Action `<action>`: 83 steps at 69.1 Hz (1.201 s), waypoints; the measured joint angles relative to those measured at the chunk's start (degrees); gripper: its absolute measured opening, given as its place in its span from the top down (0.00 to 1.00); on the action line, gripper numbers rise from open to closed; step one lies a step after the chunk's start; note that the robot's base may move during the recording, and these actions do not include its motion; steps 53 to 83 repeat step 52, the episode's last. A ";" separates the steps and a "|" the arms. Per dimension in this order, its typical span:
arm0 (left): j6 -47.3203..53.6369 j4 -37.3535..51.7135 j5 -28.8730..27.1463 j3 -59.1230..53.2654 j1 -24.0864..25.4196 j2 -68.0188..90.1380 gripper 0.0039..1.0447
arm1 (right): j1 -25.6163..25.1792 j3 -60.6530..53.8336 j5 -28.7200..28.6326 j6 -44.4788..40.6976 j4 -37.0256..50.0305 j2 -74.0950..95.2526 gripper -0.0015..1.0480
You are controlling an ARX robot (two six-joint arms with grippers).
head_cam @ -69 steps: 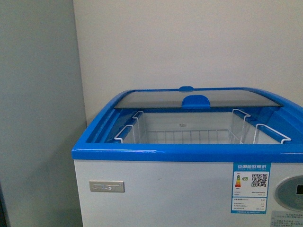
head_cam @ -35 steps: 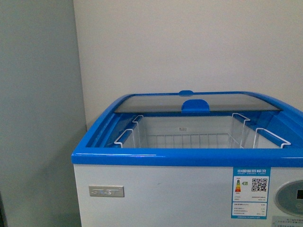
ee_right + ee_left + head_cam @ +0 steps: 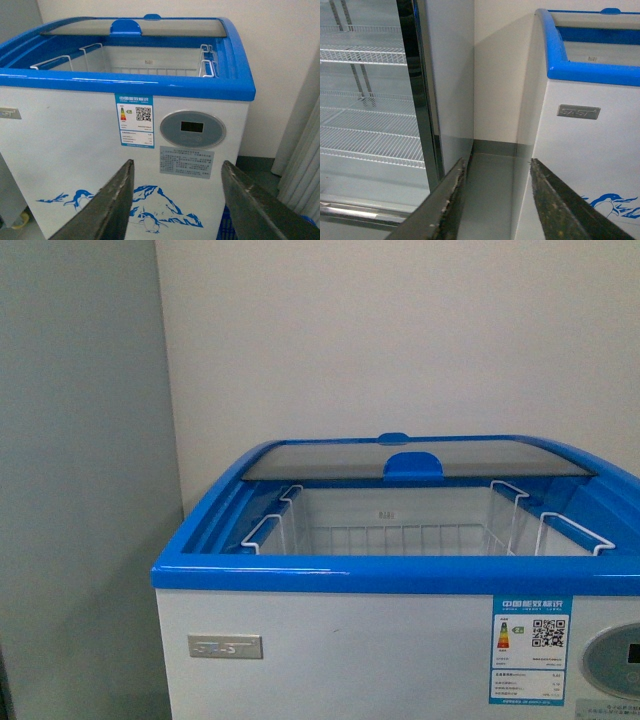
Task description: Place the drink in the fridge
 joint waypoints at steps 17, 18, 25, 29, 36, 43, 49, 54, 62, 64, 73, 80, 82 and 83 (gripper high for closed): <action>0.02 0.00 0.00 0.00 0.00 0.00 0.08 | 0.00 0.00 0.00 0.02 0.00 -0.02 0.07; 0.02 0.00 0.00 0.00 0.00 0.00 0.08 | 0.00 0.00 0.00 0.02 0.00 -0.02 0.07; 0.02 0.00 0.00 0.00 0.00 0.00 0.08 | 0.00 0.00 0.00 0.02 0.00 -0.02 0.07; 0.02 0.00 0.00 0.00 0.00 0.00 0.08 | 0.00 0.00 0.00 0.02 0.00 -0.02 0.07; 0.02 0.00 0.02 0.00 0.00 0.00 0.08 | 0.00 0.00 0.00 0.02 0.00 -0.02 0.07; 0.02 0.00 0.00 0.00 0.00 0.00 0.08 | 0.00 0.00 0.00 0.02 0.00 -0.02 0.07; 0.02 0.00 0.00 0.00 0.00 0.00 0.08 | 0.00 0.00 0.00 0.02 0.00 -0.02 0.07; 0.02 0.00 0.00 0.00 0.00 0.00 0.08 | 0.00 0.00 0.00 0.02 0.00 -0.02 0.07; 0.02 0.00 0.00 0.00 0.00 0.00 0.08 | 0.00 0.00 0.00 0.02 0.00 -0.02 0.07; 0.02 0.00 0.00 0.00 0.00 0.00 0.08 | 0.00 0.00 0.00 0.02 0.00 -0.02 0.07; 0.02 0.00 0.00 0.00 0.00 0.00 0.08 | 0.00 0.00 0.00 0.02 0.00 -0.02 0.07; 0.02 0.00 0.00 0.00 0.00 0.00 0.08 | 0.00 0.00 0.00 0.02 0.00 -0.02 0.07; 0.02 0.00 0.00 0.00 0.00 0.00 0.08 | 0.00 0.00 0.00 0.02 0.00 -0.02 0.07; 0.02 0.00 0.00 0.00 0.00 0.00 0.08 | 0.00 0.00 0.00 0.02 0.00 -0.02 0.07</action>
